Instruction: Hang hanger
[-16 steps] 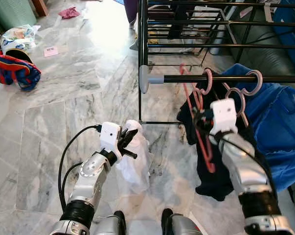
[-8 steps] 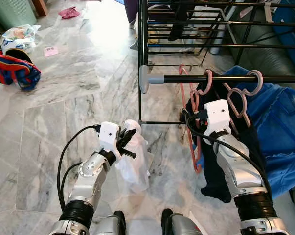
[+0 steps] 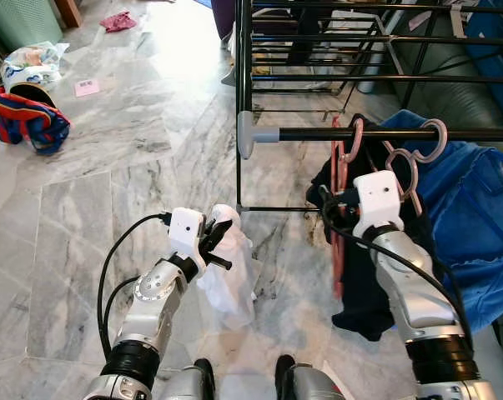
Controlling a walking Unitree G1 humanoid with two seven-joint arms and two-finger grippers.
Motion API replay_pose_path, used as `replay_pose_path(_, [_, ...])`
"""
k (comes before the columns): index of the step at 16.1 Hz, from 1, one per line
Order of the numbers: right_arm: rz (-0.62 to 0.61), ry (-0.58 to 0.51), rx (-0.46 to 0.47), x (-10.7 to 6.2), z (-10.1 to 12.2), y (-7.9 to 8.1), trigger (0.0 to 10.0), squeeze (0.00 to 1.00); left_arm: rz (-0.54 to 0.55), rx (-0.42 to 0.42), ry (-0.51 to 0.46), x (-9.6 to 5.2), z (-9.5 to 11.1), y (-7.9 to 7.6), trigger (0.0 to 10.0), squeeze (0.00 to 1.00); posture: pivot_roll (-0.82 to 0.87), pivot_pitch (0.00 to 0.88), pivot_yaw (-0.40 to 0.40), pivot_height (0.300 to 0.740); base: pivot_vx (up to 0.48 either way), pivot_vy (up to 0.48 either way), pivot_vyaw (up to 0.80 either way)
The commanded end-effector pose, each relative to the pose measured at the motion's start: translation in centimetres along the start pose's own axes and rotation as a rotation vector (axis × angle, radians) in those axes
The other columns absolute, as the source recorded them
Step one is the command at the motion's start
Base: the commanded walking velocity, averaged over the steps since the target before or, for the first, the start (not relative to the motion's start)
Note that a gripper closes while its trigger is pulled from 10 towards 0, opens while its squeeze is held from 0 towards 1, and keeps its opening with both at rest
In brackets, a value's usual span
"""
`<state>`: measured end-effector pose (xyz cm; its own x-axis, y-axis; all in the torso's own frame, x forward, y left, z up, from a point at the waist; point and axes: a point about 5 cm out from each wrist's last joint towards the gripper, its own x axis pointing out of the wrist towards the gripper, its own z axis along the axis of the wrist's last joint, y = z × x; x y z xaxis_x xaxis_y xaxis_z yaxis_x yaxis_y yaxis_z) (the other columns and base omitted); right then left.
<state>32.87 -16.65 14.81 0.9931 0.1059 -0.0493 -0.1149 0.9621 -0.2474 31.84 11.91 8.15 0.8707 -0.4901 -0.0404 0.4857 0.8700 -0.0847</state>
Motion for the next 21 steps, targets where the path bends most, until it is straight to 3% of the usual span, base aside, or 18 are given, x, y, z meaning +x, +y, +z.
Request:
replay_pose_path(1, [-0.021,0.004,0.003,-0.5,-0.1,-0.4,10.0,0.0,-0.009,0.012,0.011,-0.1,-0.1,0.0,10.0,0.0,-0.05,0.243,0.016,0.74,0.0,0.0,0.0])
replay_pose_path(9, [0.04,-0.058,0.041,-0.4,1.9,1.5,10.0,0.0,-0.011,0.021,0.016,-0.1,0.0,0.2,10.0,0.0,-0.04,0.245,0.026,0.74,0.0,0.0,0.0])
replay_pose_path(10, [0.048,-0.065,0.044,-0.4,2.0,1.6,10.0,0.25,-0.01,0.021,0.016,-0.1,0.0,0.2,10.0,0.0,-0.04,0.245,0.027,0.74,0.0,0.0,0.0])
replay_pose_path(11, [0.054,-0.07,0.044,-0.4,2.1,1.8,10.0,0.98,-0.009,0.022,0.016,-0.1,0.1,0.2,10.0,0.0,-0.04,0.245,0.027,0.74,0.0,0.0,0.0])
replay_pose_path(12, [0.059,-0.074,0.045,-0.4,2.1,1.9,10.0,1.0,-0.008,0.023,0.016,-0.1,0.1,0.3,10.0,0.0,-0.04,0.245,0.028,0.74,0.0,0.0,0.0])
replay_pose_path(14, [0.059,-0.07,0.045,-0.4,2.1,2.0,10.0,1.0,-0.008,0.023,0.017,-0.1,0.0,0.2,10.0,0.0,-0.04,0.246,0.03,0.74,0.0,0.0,0.0])
replay_pose_path(15, [0.05,-0.057,0.043,-0.3,1.9,2.0,10.0,0.89,-0.01,0.023,0.018,-0.1,0.0,0.2,10.0,0.0,-0.04,0.247,0.029,0.74,0.0,0.0,0.0])
replay_pose_path(16, [0.039,-0.039,0.049,-0.2,1.5,2.0,10.0,0.05,-0.012,0.022,0.019,-0.1,0.0,0.1,10.0,0.0,-0.04,0.246,0.03,0.74,0.0,0.0,0.0])
replay_pose_path(17, [0.04,-0.036,0.052,-0.2,1.4,2.0,10.0,0.0,-0.013,0.022,0.019,-0.1,0.0,0.1,10.0,0.0,-0.04,0.247,0.031,0.74,0.0,0.0,0.0])
replay_pose_path(19, [0.045,-0.017,0.063,0.0,1.0,2.4,0.0,0.0,-0.016,0.023,0.022,0.0,0.0,0.1,10.0,0.0,-0.04,0.246,0.031,0.74,0.0,0.0,0.0])
replay_pose_path(21, [0.056,-0.005,0.076,0.1,1.0,2.6,0.0,0.0,-0.017,0.025,0.025,0.0,0.0,0.1,10.0,0.0,-0.04,0.246,0.031,0.74,0.0,0.0,0.0])
